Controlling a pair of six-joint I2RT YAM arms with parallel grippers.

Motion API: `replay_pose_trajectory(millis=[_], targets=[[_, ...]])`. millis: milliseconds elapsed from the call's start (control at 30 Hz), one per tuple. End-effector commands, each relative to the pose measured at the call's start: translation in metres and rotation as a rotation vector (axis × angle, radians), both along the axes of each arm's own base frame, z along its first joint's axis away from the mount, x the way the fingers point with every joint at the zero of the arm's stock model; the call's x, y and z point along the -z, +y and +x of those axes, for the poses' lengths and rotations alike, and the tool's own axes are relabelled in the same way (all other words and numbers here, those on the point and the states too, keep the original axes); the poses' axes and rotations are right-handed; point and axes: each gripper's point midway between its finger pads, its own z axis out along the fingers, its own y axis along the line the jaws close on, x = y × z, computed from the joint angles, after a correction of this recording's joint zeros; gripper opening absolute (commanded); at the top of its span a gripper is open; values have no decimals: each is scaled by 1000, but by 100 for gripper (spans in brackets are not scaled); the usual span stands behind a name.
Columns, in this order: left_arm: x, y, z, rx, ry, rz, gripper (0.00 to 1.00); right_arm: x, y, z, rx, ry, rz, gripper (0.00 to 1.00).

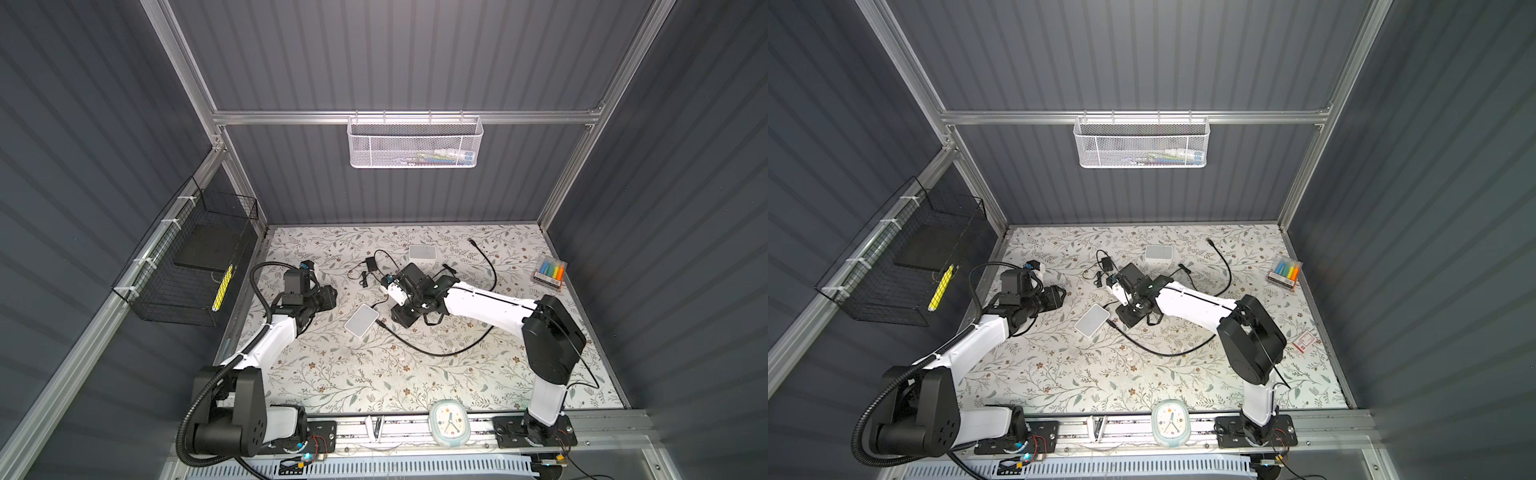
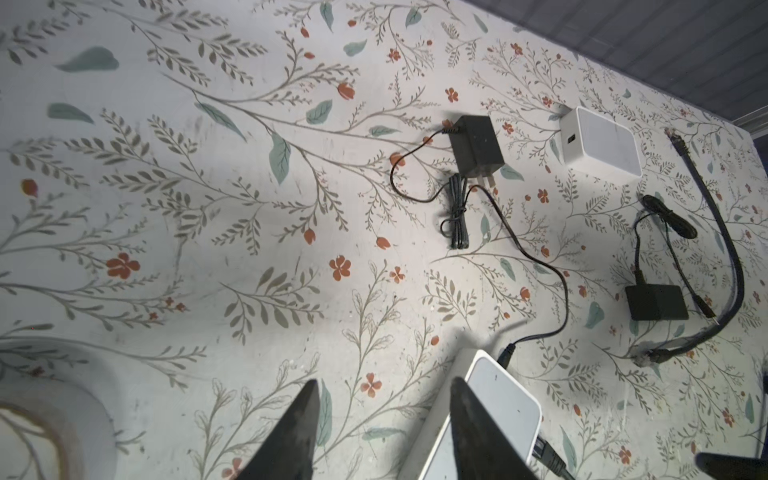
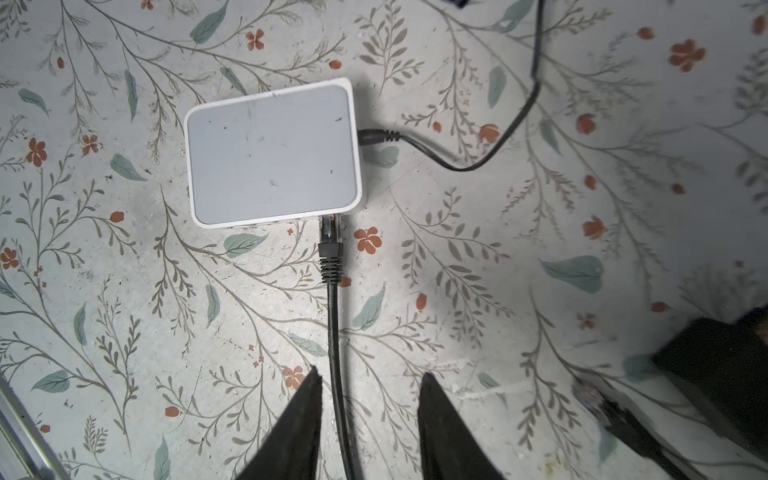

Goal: Insert the plug into the switch port

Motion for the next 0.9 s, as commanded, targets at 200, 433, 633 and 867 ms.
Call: replay_pose_trajectory(millis=[200,433,633,867], targets=[[39,-34,-18,106,106,-77,51,24,33,-4,-53,34,29,37],[51,-41,-14,132,137,-84,51,40,35,-6,-42,62,12,36],[55,-44,-14,138,146,-93,51,45,36,-7,-47,60,3,35],[56,-48,-17,155,156,-87,51,50,31,-9,-45,60,-11,34]])
